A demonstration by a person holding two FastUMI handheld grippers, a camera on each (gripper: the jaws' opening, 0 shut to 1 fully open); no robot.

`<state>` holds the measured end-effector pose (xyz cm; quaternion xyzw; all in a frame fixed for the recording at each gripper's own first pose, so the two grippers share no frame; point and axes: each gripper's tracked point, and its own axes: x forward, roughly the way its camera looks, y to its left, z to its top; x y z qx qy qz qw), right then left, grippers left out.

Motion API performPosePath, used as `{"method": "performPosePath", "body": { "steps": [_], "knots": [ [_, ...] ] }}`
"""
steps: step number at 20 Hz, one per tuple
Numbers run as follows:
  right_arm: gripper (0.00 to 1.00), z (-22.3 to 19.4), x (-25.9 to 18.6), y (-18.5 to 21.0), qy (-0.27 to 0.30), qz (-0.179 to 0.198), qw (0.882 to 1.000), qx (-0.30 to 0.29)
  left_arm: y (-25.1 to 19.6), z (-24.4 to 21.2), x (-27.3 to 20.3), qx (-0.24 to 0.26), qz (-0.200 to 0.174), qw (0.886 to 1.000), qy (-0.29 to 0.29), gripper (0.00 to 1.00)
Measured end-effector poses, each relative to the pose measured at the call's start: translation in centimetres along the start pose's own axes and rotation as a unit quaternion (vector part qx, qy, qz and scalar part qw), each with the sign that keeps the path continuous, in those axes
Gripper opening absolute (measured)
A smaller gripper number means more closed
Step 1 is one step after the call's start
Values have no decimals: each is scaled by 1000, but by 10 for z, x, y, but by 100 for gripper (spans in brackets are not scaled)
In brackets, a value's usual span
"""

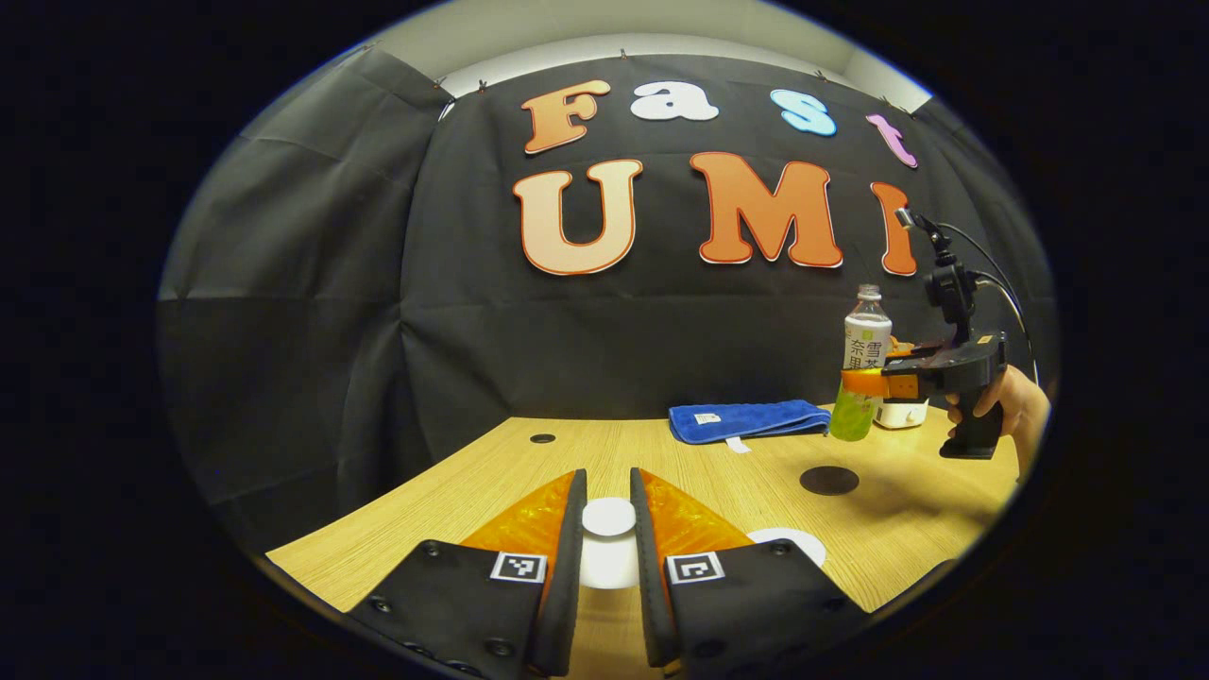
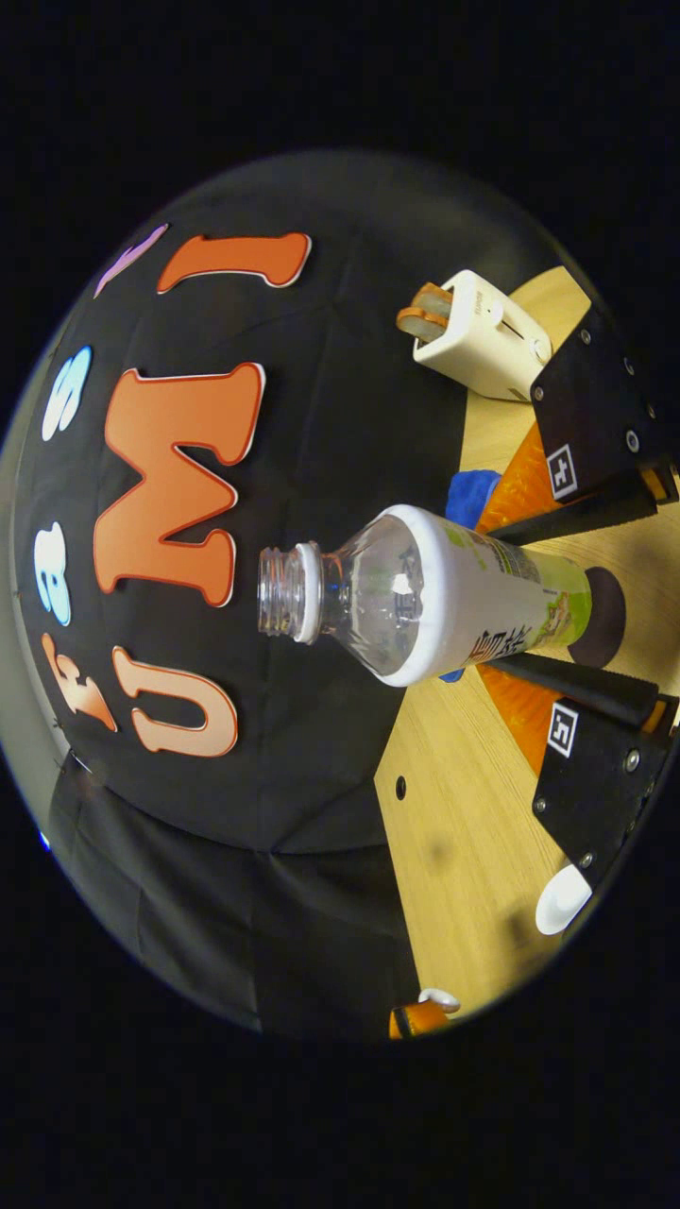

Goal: Open the teacup lid with one hand, grasp the water bottle and pour water into the teacup with the other hand; after pouring, place the water bottle on the coaster and then close the teacup lid.

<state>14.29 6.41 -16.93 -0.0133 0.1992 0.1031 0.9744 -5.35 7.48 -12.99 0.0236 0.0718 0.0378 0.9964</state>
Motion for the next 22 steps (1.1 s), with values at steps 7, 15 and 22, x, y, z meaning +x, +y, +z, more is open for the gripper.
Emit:
{"method": "performPosePath", "body": {
  "steps": [7, 15, 22],
  "knots": [
    [64, -45, 19, 1, 48, 15, 999, 22, -1, -5, 0, -2, 2, 1000, 5, 32],
    [64, -81, 34, -2, 79, 4, 997, 26, -2, -14, 1, 2, -1, 1000, 16, 32],
    [69, -80, 37, -5, 79, -6, 997, 22, -18, -11, 7, -5, -19, 1000, 11, 31]
  ]
}}
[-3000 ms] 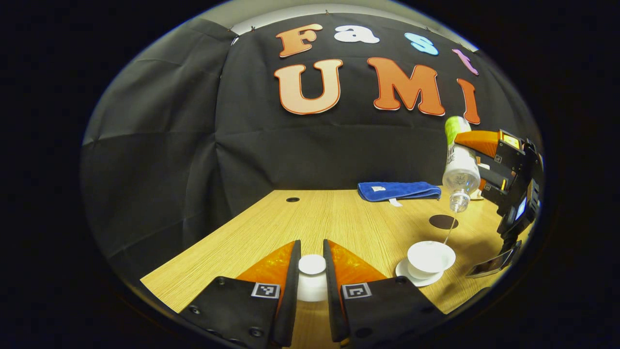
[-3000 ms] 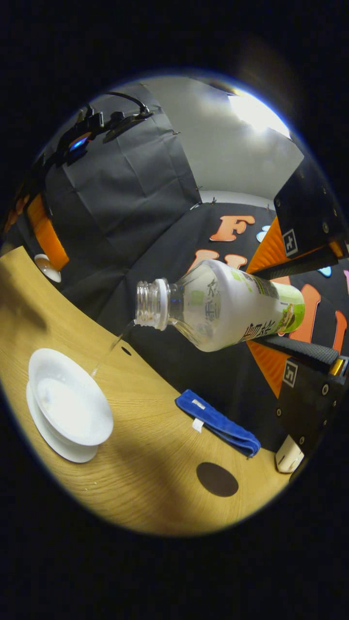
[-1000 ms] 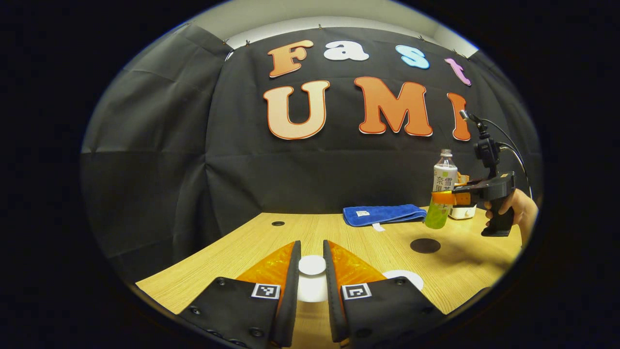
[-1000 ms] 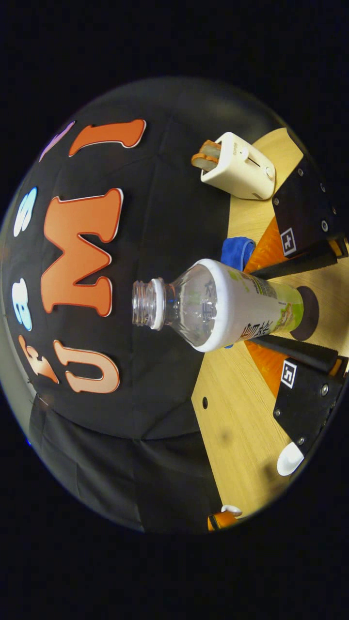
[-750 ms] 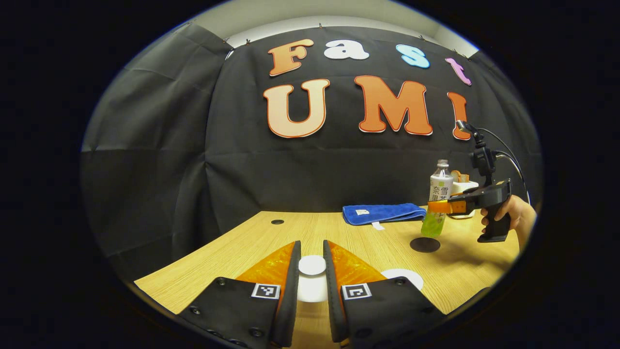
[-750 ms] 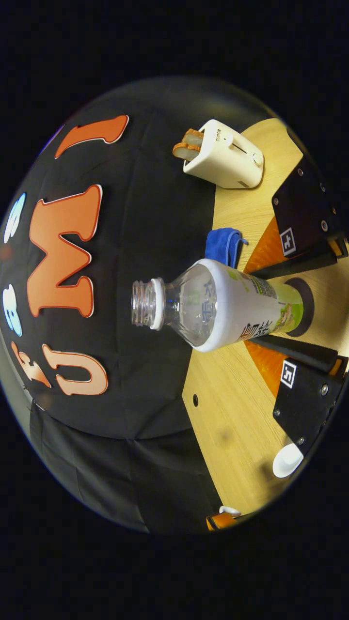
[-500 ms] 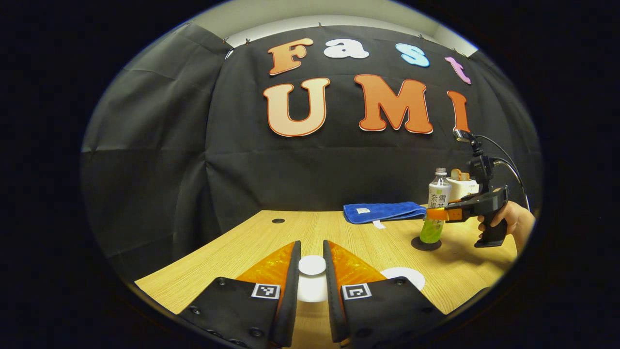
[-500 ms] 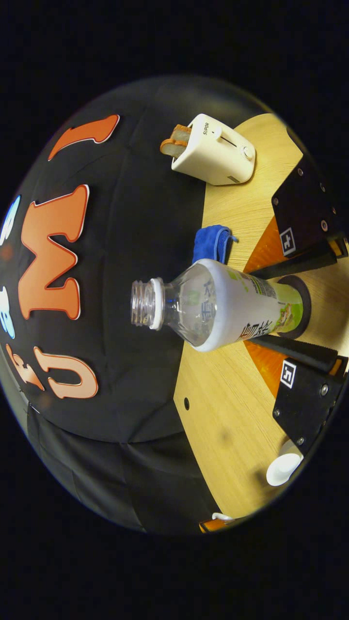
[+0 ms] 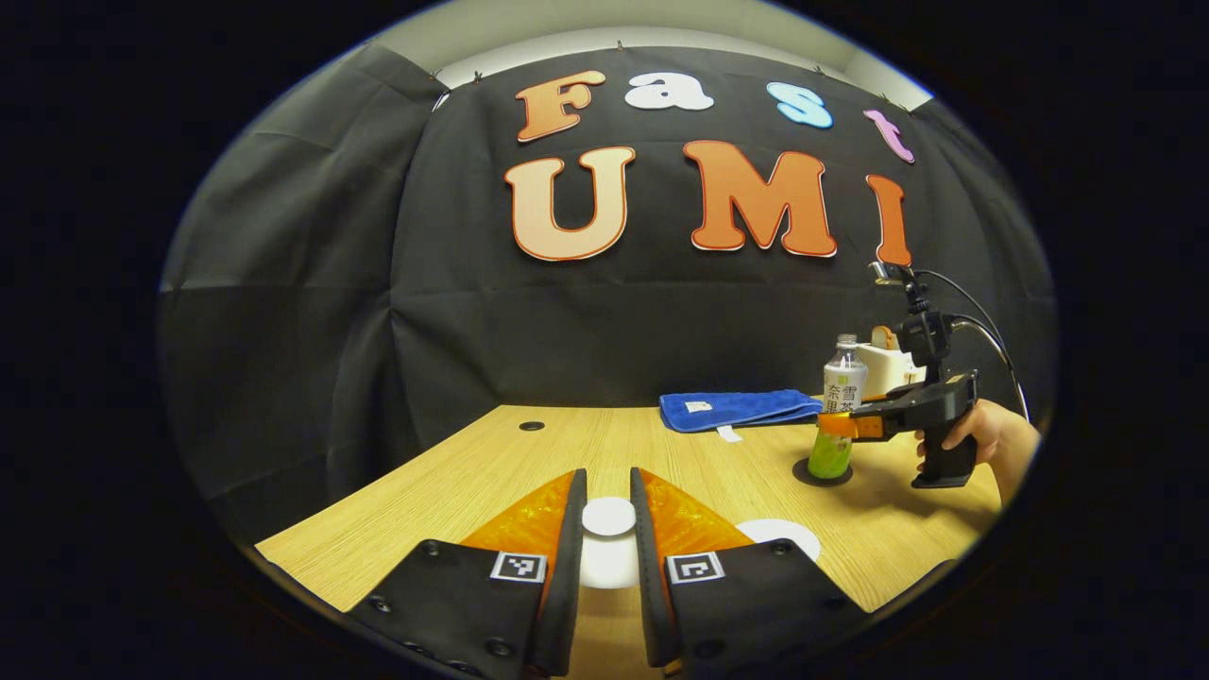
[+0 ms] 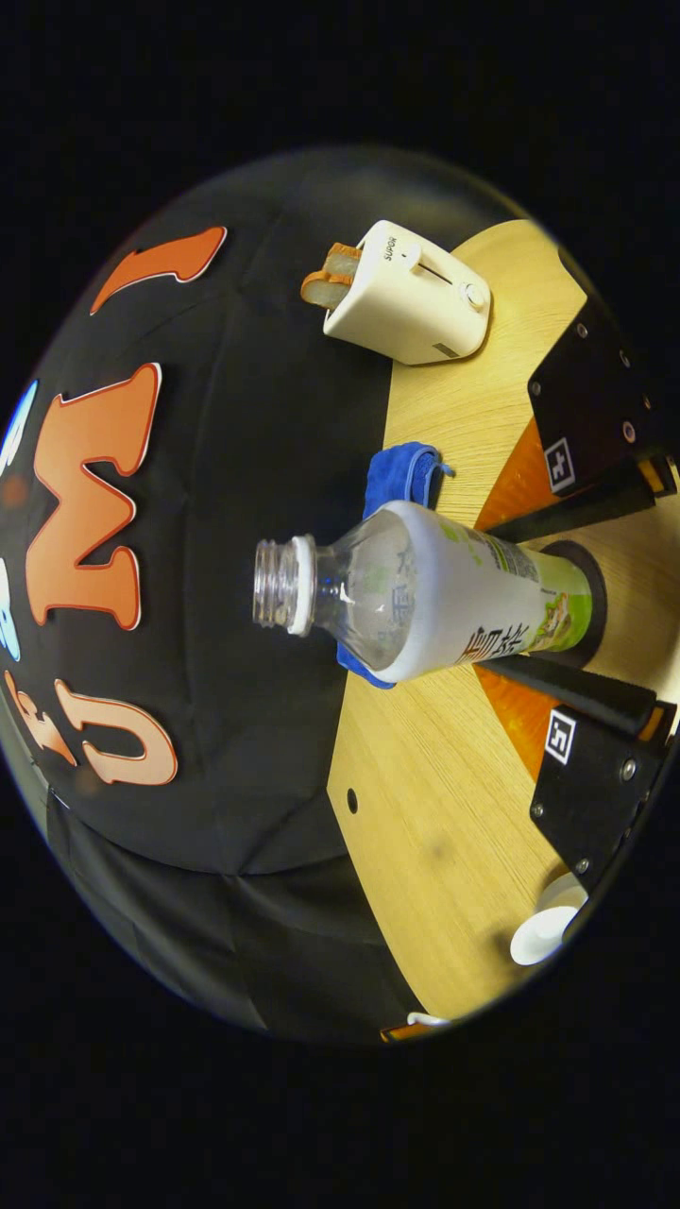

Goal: Open the teacup lid with one hand, grasp the water bottle and pour water into the teacup with the other hand; after pouring, place the water bottle on the coaster and then close the teacup lid.

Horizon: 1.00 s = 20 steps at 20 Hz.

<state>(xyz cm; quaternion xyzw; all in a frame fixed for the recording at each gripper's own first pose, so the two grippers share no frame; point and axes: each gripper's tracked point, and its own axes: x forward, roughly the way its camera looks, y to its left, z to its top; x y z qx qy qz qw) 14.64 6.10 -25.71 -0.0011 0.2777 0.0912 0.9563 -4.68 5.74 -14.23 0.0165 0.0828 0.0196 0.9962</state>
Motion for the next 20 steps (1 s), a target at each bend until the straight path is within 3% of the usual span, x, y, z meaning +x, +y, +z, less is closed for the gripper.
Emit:
{"method": "performPosePath", "body": {
  "steps": [3, 5, 12, 20],
  "knots": [
    [91, 5, -11, 1, -6, 3, 1000, 8, -24, 1, 3, -14, -28, 999, 0, 33],
    [98, 9, -23, -2, -17, 1, 1000, 5, -48, -4, 10, -23, -56, 998, 5, 33],
    [98, 16, -73, -8, -54, 6, 998, 7, -112, -44, 29, -35, -125, 990, 48, 33],
    [98, 15, -101, -5, -70, 16, 997, 8, -124, -71, 30, -5, -125, 989, 74, 32]
  ]
}}
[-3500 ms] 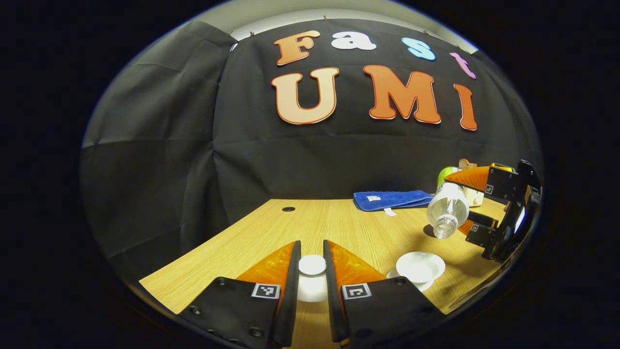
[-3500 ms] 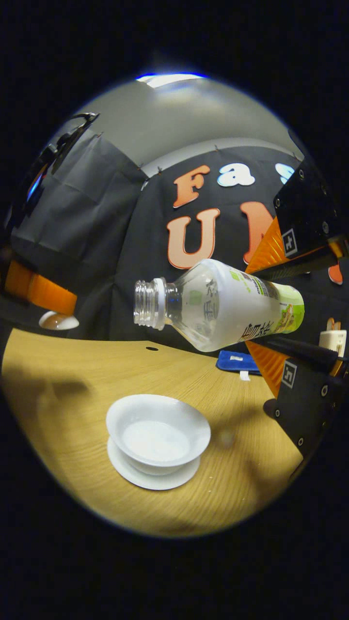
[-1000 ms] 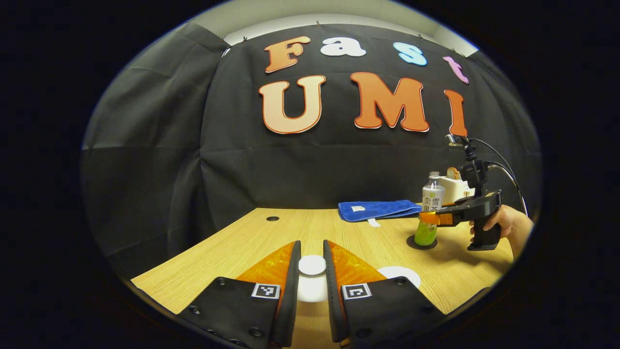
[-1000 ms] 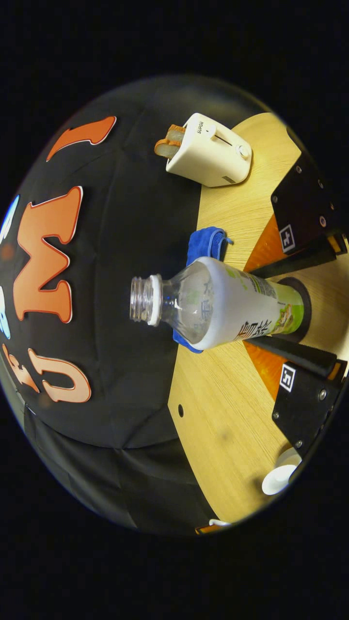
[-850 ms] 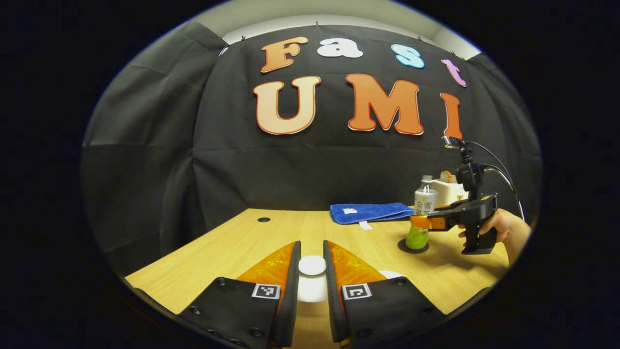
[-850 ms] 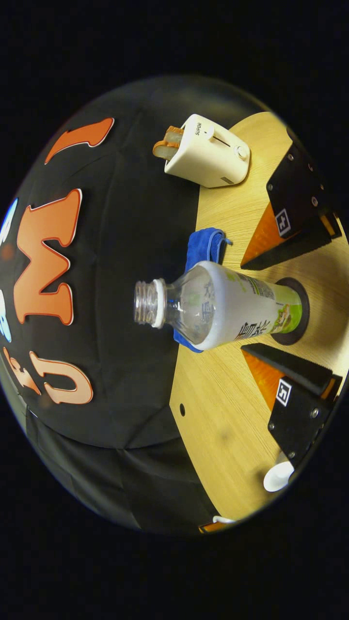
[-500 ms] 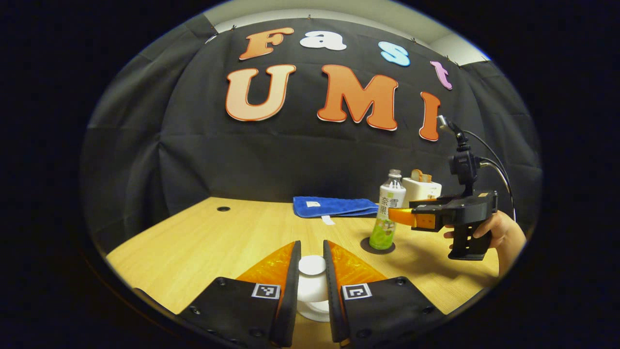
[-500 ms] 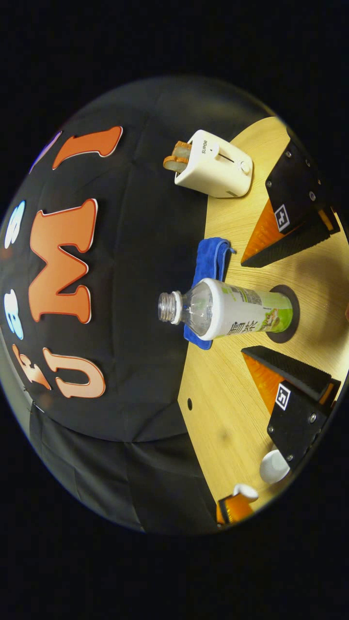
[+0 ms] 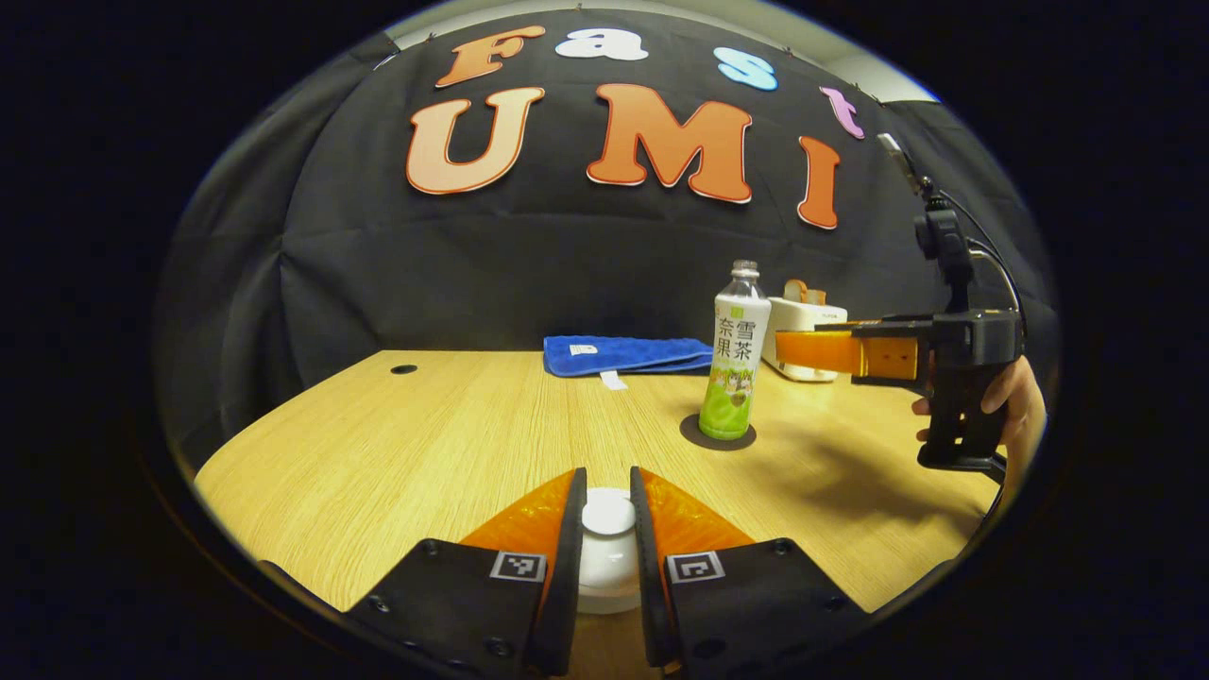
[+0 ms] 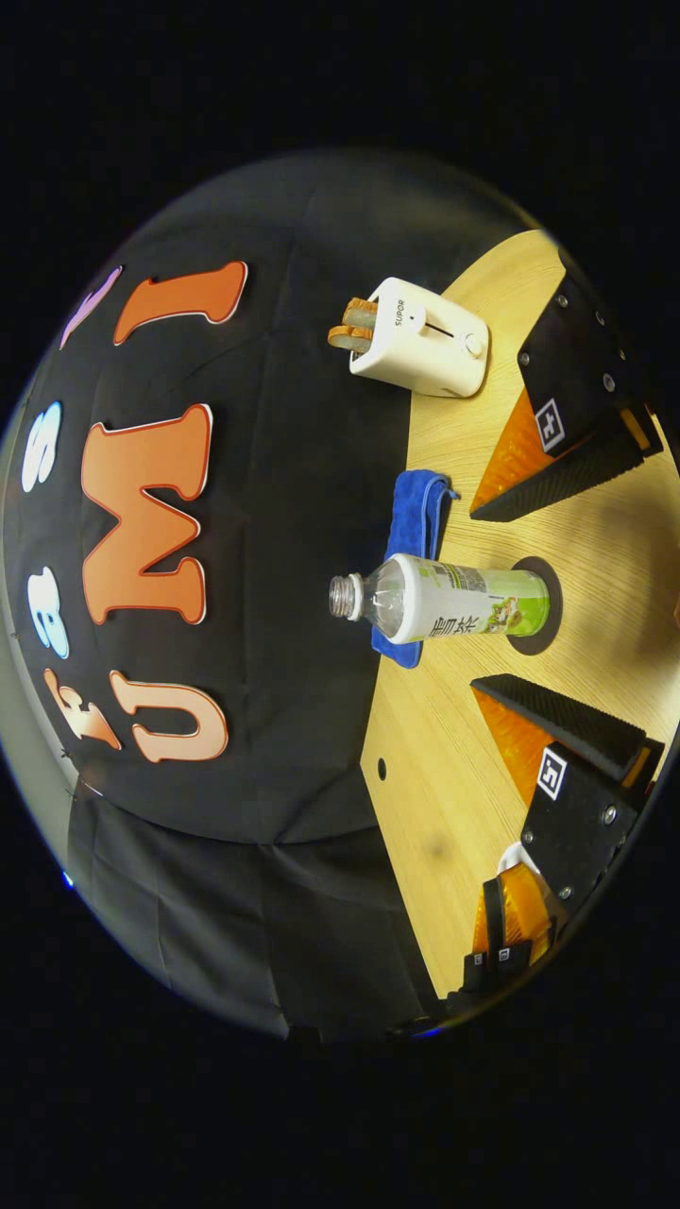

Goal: Open the teacup lid with one hand, grasp the water bottle and pour water into the teacup with the other hand; after pouring, place the water bottle on the coaster and then close the teacup lid.

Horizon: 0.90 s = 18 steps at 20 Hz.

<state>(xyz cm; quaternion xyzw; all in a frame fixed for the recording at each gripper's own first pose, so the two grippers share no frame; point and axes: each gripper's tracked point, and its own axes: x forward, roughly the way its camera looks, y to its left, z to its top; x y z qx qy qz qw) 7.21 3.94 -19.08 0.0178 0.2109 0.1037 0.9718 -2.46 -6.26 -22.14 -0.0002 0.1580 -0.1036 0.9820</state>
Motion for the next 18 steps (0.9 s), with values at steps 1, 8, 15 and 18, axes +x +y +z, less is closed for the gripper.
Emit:
{"method": "performPosePath", "body": {
  "steps": [1, 8, 15, 18],
  "knots": [
    [98, 0, -3, 1, -2, 2, 1000, 2, -1, 0, 2, 7, -1, 1000, 4, 33],
    [97, 18, -33, 3, -36, 3, 999, 2, 1, 33, -10, 34, 15, 999, -41, 63],
    [97, 50, -71, 13, -79, 4, 997, 4, 3, 120, -34, -2, 33, 993, -112, 92],
    [97, 69, -85, 15, -111, -8, 994, -9, 4, 156, -43, 2, 43, 989, -140, 92]
  ]
}}
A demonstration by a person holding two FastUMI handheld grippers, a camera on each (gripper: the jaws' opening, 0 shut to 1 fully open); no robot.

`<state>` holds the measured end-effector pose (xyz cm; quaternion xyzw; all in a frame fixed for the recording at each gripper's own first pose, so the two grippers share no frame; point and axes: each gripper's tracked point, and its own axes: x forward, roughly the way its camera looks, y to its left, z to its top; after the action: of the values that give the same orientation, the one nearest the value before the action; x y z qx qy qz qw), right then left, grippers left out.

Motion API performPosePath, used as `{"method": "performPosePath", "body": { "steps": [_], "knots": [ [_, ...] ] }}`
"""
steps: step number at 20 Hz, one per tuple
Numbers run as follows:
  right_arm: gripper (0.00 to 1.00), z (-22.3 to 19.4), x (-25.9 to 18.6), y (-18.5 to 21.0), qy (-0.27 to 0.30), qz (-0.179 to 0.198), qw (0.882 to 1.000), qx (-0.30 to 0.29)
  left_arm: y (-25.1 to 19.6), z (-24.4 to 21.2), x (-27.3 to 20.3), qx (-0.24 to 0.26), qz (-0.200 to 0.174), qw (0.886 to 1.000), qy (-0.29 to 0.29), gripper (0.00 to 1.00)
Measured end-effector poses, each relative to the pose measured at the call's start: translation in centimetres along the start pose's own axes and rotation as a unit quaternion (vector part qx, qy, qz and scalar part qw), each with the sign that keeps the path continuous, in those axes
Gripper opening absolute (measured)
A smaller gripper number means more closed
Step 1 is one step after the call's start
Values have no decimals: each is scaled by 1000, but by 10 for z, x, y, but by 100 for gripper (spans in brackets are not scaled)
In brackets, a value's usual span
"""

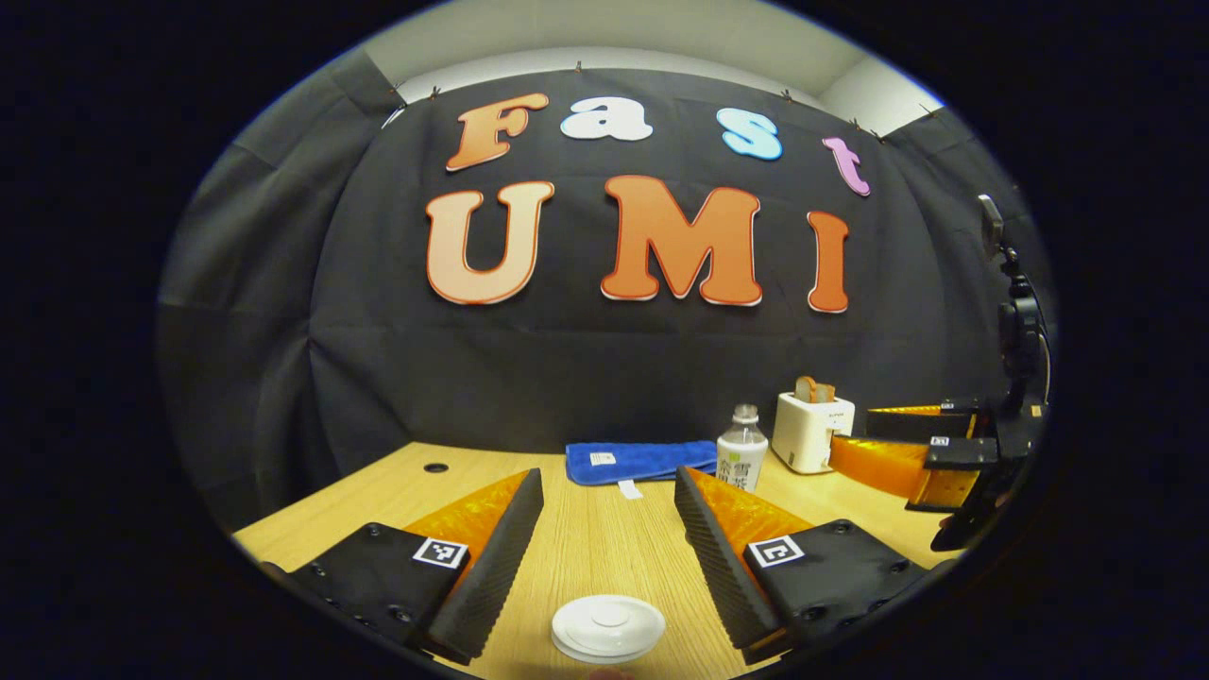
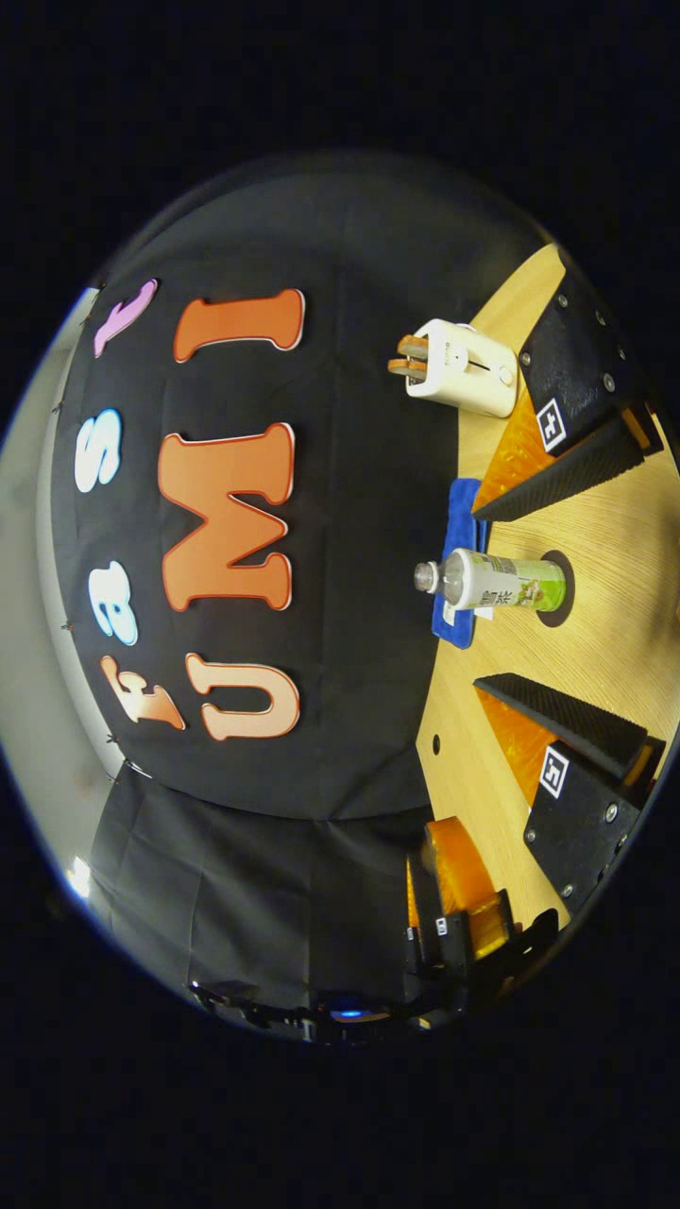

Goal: Open the teacup lid with one hand, grasp the water bottle and pour water into the teacup with the other hand; after pouring, place the water bottle on the coaster and then close the teacup lid.

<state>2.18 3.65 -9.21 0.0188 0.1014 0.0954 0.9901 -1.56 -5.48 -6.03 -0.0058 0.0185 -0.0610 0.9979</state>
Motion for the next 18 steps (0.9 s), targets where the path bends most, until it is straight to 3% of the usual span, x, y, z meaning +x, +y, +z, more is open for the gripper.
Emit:
{"method": "performPosePath", "body": {
  "steps": [5, 12, 18],
  "knots": [
    [97, 17, -11, 16, -26, 9, 1000, -13, 5, 37, -11, -3, 20, 999, -26, 93],
    [98, 40, -22, 24, -66, -1, 997, -44, 30, 52, -22, 5, 66, 997, -48, 94],
    [98, 43, -24, 24, -77, -7, 996, -48, 35, 54, -26, 3, 70, 996, -61, 94]
  ]
}}
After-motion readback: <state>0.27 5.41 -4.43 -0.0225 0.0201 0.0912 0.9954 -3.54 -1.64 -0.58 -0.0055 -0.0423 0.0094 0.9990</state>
